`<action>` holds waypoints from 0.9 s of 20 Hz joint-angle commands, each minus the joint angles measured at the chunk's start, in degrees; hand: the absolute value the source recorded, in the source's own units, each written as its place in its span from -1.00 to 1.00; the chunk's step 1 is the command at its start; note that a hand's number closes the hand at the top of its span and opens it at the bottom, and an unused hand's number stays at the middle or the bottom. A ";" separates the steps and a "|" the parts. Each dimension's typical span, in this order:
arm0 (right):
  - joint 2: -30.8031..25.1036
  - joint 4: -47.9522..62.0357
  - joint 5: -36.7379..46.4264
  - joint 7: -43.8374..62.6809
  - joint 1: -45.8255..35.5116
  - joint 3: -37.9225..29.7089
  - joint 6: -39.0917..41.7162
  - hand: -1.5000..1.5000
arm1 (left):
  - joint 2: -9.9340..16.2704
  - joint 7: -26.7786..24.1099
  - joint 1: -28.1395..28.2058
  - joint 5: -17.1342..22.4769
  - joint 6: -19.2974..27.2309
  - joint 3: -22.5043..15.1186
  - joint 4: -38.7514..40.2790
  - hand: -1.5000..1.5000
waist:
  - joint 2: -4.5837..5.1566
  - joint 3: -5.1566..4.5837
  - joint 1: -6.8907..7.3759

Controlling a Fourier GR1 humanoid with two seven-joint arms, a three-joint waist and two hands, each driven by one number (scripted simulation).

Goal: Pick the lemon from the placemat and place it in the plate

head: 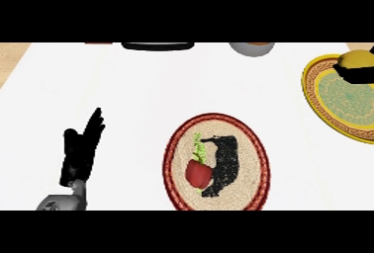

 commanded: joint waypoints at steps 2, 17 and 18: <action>-4.78 14.27 -0.34 -3.68 -5.78 -1.48 -2.56 1.00 | -0.49 0.21 0.61 1.04 -0.98 0.80 -0.14 0.00 | 0.10 0.01 0.38; -11.98 41.60 2.06 -12.42 -8.60 -0.26 9.41 -1.00 | -1.45 -0.98 0.43 -0.81 -0.54 -0.17 1.11 0.00 | 0.43 0.06 0.97; -12.46 44.12 1.86 -13.35 -9.07 -1.01 8.84 -1.00 | -0.82 -0.84 1.34 0.01 -1.95 -0.41 -0.87 0.00 | 0.75 0.15 1.95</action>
